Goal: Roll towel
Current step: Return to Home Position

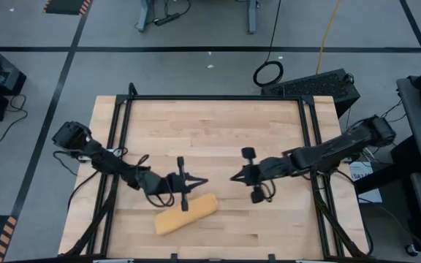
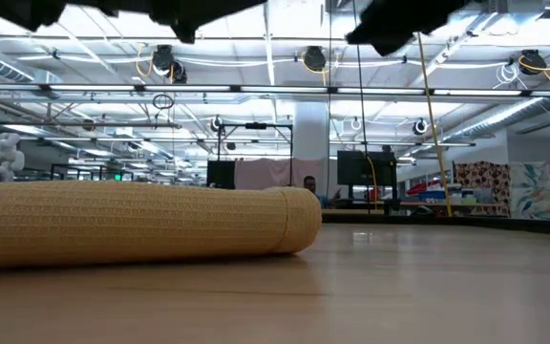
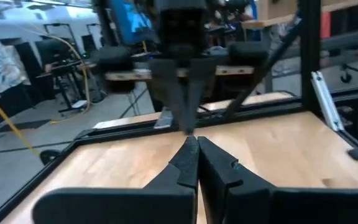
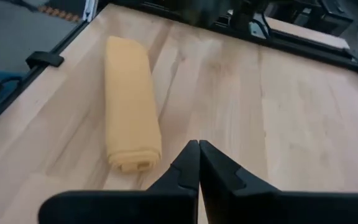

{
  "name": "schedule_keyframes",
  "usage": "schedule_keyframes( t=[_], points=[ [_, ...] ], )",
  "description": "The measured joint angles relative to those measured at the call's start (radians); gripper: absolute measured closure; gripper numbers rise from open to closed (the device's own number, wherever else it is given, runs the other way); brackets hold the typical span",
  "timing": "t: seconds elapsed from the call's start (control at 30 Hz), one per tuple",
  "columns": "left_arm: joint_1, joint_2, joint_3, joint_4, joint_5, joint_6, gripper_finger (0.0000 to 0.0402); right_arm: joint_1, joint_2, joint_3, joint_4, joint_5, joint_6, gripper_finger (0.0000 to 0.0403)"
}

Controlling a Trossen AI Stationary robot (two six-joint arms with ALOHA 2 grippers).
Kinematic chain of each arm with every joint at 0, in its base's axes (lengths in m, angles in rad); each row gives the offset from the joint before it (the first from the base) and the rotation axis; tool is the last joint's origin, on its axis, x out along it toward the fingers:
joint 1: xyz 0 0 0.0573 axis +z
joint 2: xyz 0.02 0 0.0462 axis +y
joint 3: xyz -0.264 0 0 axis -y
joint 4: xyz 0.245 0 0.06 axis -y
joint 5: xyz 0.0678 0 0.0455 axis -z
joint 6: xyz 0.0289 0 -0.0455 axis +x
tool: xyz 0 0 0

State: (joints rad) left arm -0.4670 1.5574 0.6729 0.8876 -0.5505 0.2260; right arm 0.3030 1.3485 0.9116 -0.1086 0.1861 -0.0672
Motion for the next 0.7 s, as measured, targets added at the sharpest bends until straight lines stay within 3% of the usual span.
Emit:
schedule_keyframes(
  t=[0.3,0.53,0.7],
  points=[
    [0.033,0.000,-0.192,0.215,0.005,-0.013,0.0396,0.007,-0.281,-0.391,0.234,0.077,0.056,0.0403],
    [0.083,0.000,-0.298,0.266,0.055,-0.104,0.0396,0.007,-0.470,-0.590,0.287,0.077,0.054,0.0403],
    [0.114,0.000,-0.350,0.316,0.080,-0.122,0.0396,0.007,-0.567,-0.742,0.458,0.070,0.040,0.0403]
  ],
)
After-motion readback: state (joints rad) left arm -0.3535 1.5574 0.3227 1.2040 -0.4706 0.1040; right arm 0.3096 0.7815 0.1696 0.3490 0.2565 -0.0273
